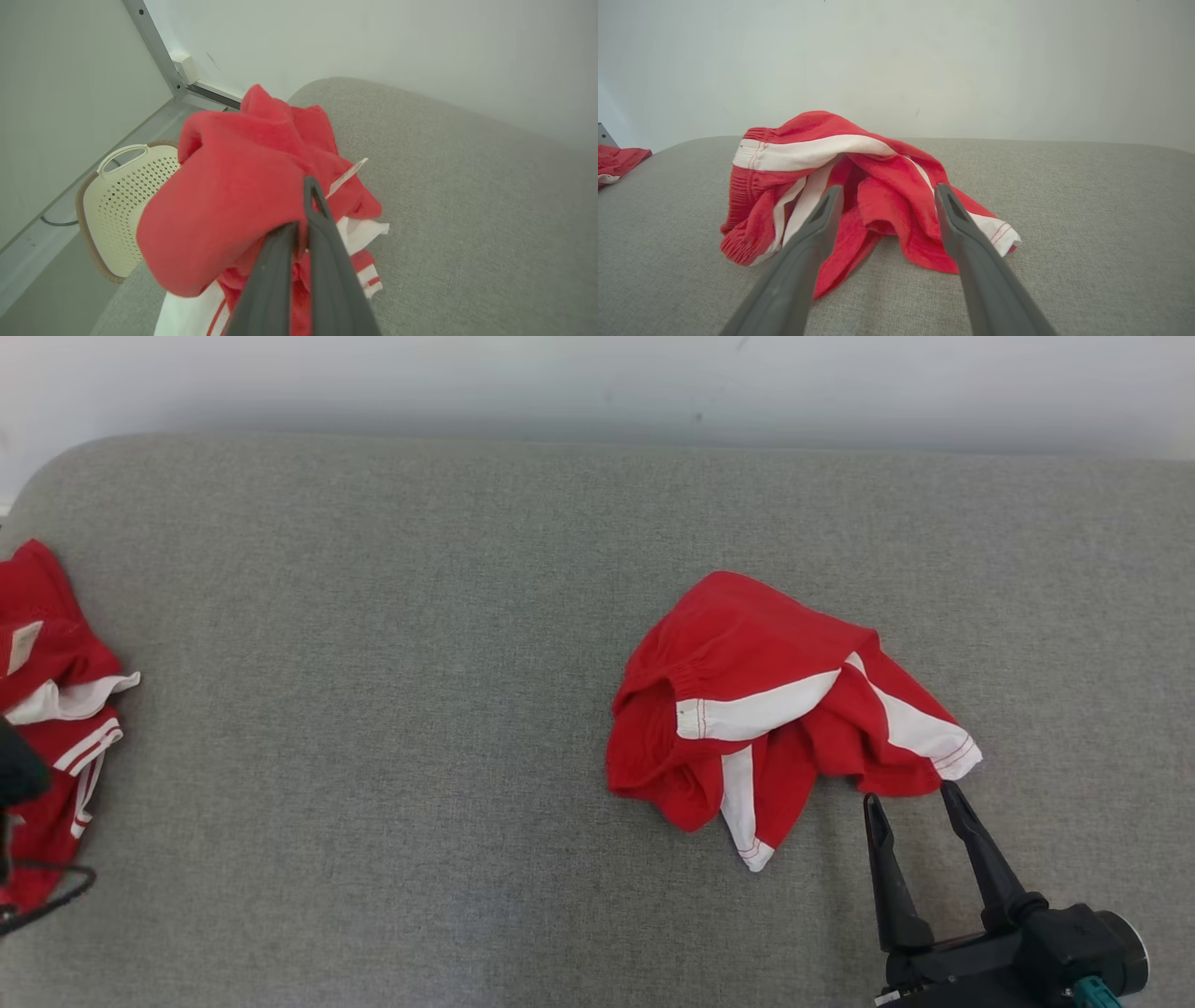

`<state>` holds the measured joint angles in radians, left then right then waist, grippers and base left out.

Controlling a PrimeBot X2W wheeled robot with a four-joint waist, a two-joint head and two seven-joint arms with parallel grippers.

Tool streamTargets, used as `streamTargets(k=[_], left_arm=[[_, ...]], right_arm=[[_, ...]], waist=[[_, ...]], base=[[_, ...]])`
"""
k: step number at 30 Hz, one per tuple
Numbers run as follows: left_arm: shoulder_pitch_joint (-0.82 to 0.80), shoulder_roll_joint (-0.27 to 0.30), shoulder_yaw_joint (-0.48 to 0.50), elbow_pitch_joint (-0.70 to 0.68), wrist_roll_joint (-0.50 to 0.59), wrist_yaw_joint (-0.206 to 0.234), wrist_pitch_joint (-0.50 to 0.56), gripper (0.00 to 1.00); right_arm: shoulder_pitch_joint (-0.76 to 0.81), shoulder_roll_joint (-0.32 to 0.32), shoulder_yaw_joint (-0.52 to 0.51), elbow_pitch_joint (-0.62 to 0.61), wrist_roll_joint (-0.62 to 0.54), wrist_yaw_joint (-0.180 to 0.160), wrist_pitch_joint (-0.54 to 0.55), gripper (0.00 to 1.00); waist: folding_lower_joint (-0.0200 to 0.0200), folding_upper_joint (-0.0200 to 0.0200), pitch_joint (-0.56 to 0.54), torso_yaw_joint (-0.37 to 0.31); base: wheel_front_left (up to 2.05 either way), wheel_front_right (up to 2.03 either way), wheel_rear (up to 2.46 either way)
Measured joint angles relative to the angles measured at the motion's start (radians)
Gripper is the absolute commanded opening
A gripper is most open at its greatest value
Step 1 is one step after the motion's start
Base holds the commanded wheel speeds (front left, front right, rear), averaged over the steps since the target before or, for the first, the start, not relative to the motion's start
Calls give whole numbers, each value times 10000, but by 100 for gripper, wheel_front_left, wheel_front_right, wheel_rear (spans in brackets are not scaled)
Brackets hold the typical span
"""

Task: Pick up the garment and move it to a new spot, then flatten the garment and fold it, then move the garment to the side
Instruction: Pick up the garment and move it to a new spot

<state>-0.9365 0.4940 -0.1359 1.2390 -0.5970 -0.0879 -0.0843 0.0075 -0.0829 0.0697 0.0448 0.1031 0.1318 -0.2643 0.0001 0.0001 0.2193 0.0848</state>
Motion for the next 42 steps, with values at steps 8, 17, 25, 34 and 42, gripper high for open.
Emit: streamTargets(k=[8, 17, 25, 34, 42], left_arm=[[607, -424, 94, 219, -320, -226, 109, 100], [1574, -566, -217, -1152, -176, -364, -1645, 100], [4390, -1386, 190, -5166, -368, -414, -1781, 100], [7884, -2644, 403, -9680, 972, -67, -1781, 100], [9420, -3848, 545, -10953, 2520, 48, -1781, 100]], right_arm=[[-18, 140, 125, 123, 63, 0, 0, 100], [142, 247, 123, 213, 295, 0, 0, 100], [360, 307, -12, 174, 608, 0, 2, 100], [456, 314, 104, 213, 715, 0, 0, 100], [696, 276, 366, 328, 650, 0, 0, 100]], waist=[[0, 1, -338, -165], [-2, -1, -1212, -495], [-4, -2, -1989, -1082], [-3, -2, -2324, -1885], [-3, -2, -2678, -2432]], base=[[0, 0, 0], [0, 0, 0], [0, 0, 0], [0, 0, 0], [0, 0, 0]])
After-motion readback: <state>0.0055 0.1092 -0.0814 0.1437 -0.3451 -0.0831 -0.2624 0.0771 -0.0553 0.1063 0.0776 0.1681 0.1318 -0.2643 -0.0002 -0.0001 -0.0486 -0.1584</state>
